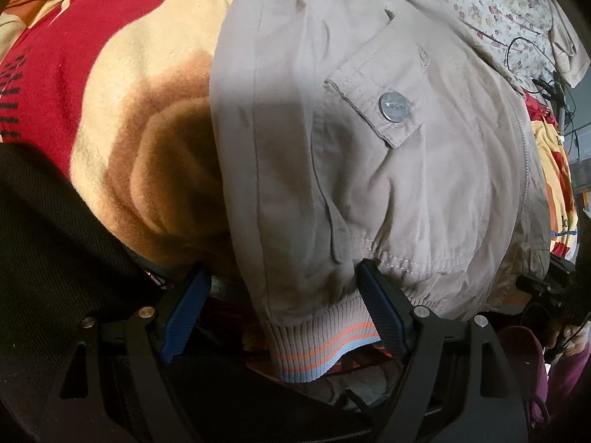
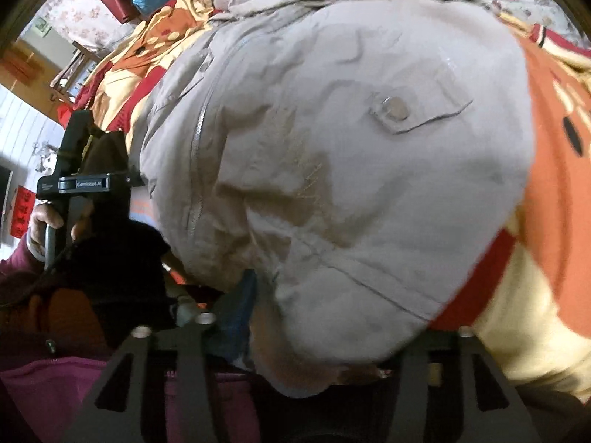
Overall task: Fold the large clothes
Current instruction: 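Grasp the ribbed hem with the left tool while the right tool grasps it too, then lift the held hem with both tools and fold it toward the collar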
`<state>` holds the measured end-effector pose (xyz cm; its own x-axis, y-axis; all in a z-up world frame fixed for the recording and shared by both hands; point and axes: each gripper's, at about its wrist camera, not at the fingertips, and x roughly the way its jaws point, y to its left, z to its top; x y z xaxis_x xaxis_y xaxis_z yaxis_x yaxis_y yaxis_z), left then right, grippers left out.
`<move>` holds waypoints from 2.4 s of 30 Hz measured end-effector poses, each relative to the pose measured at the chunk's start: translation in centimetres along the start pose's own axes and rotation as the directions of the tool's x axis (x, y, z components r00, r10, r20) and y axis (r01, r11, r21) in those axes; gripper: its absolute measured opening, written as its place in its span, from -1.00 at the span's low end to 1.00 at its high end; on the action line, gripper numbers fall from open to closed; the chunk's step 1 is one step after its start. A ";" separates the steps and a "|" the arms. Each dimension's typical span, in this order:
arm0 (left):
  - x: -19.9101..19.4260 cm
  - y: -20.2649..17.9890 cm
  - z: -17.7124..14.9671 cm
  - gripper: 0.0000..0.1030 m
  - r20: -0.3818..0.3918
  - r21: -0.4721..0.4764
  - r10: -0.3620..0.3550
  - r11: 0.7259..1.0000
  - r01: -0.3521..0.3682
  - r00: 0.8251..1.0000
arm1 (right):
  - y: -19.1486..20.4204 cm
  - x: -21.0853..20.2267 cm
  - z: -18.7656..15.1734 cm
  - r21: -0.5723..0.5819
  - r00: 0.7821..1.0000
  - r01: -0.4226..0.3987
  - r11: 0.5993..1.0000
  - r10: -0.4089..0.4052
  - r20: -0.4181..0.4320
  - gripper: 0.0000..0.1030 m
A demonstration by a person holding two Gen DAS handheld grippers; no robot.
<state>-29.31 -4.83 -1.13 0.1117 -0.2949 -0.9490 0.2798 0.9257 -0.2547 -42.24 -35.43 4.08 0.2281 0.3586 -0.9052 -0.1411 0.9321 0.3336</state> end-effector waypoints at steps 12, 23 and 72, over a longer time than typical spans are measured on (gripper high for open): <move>-2.0 -1.0 -0.7 -0.67 -0.016 0.114 -0.068 0.991 0.069 0.998 | 0.9 -2.9 0.4 -0.039 0.994 -0.061 0.997 0.065 0.088 -0.50; -5.1 0.0 1.1 -0.75 0.039 0.061 -0.212 0.976 0.209 0.977 | 0.9 -2.0 1.1 -0.012 0.990 -0.124 0.992 0.125 0.058 -0.32; -11.3 -3.7 22.1 -0.76 0.514 -0.007 0.001 1.000 0.003 0.858 | -6.4 -9.3 17.6 0.194 0.785 -0.013 0.981 -0.110 0.610 -0.75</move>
<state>-10.57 -10.12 14.61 0.5864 -0.3737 -0.7187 0.2734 0.9265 -0.2587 -26.47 -43.84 15.00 0.7821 0.2101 -0.5866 0.0458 0.9195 0.3905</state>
